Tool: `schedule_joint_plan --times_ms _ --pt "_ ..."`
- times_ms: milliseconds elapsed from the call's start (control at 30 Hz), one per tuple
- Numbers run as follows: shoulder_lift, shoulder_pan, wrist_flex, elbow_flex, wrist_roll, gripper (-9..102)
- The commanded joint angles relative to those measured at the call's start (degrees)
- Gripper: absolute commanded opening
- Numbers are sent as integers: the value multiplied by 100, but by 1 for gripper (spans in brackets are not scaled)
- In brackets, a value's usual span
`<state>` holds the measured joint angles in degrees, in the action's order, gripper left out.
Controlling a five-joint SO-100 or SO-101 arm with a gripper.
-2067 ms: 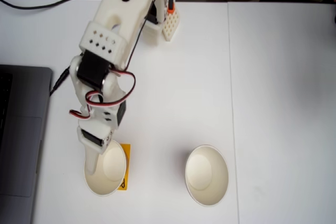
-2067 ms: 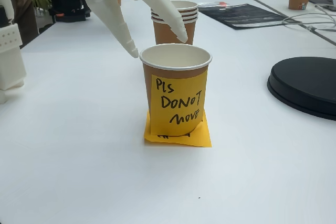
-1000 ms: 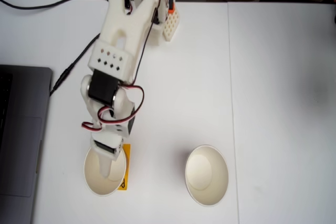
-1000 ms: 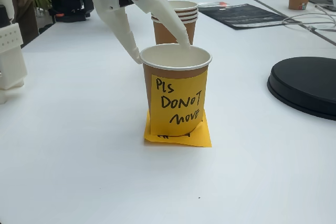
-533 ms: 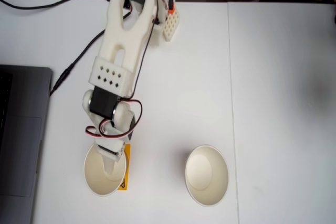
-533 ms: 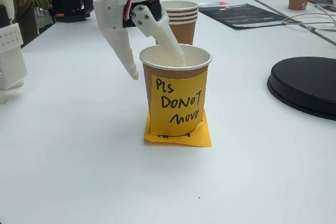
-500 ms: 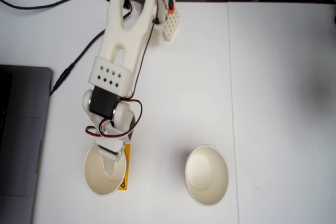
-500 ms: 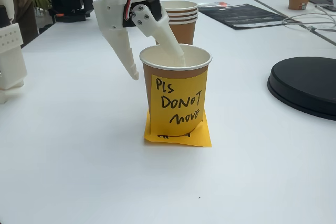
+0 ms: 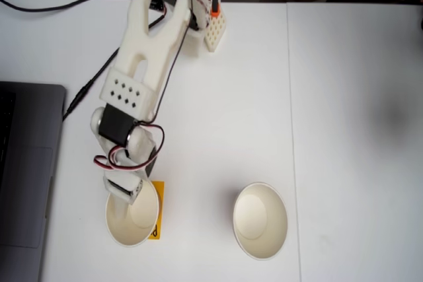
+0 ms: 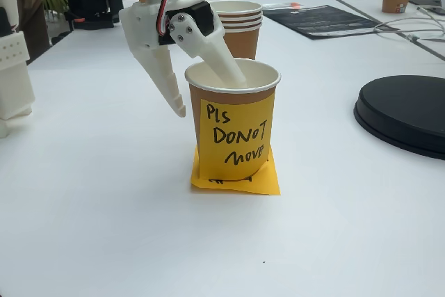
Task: Pickup cup and make a pile of cup.
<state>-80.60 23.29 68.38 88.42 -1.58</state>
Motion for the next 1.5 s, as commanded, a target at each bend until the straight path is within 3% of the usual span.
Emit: schedule_joint_plan --times_ms 0,500,1067,1467 --pt "-105 -35 -158 -176 -18 32" --pt "-149 -167 -158 -97 9 30" --pt "-114 -360 -149 -88 18 -8" --pt "-246 -360 -149 -88 18 -7"
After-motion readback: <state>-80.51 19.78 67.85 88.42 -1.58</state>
